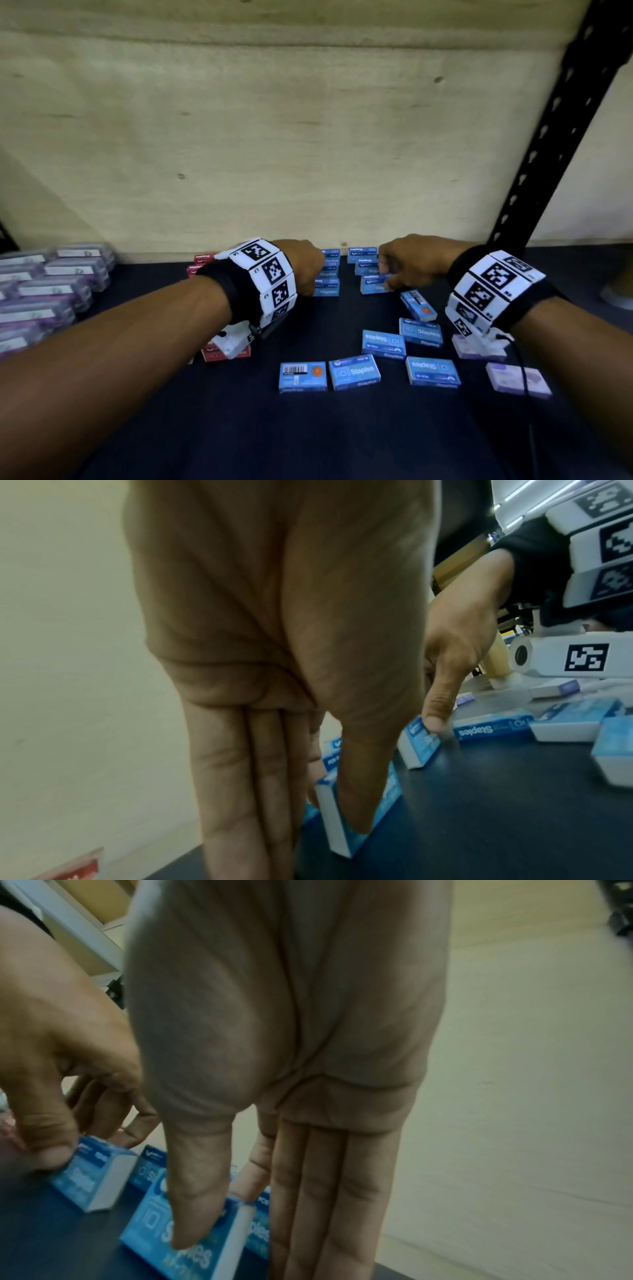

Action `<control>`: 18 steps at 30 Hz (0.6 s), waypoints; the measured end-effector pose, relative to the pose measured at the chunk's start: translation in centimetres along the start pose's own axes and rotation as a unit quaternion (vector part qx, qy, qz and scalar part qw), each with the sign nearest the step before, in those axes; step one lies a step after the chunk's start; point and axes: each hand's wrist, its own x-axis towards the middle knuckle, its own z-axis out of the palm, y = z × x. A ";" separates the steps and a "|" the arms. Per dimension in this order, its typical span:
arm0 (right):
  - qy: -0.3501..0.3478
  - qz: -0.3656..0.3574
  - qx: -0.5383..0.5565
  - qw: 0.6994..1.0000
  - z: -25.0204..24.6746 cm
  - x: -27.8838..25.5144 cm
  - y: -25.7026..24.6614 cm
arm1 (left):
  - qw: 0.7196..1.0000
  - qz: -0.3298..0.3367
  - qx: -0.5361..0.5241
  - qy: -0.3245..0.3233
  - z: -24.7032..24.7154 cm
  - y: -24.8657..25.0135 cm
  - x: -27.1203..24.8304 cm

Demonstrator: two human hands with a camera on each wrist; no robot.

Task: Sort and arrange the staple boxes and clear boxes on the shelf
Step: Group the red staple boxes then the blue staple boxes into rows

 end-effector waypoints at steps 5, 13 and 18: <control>-0.010 0.006 0.005 1.000 -0.1 0.4 -0.1 | 0.999 0.017 -0.011 0.031 0.3 -0.2 0.4; -0.010 0.014 0.017 1.000 -0.5 0.6 -0.3 | 0.998 0.004 -0.036 0.046 0.5 -0.4 1.5; -0.012 0.021 0.037 0.999 -0.5 0.9 -0.1 | 0.997 0.021 -0.050 0.051 0.8 -0.6 1.9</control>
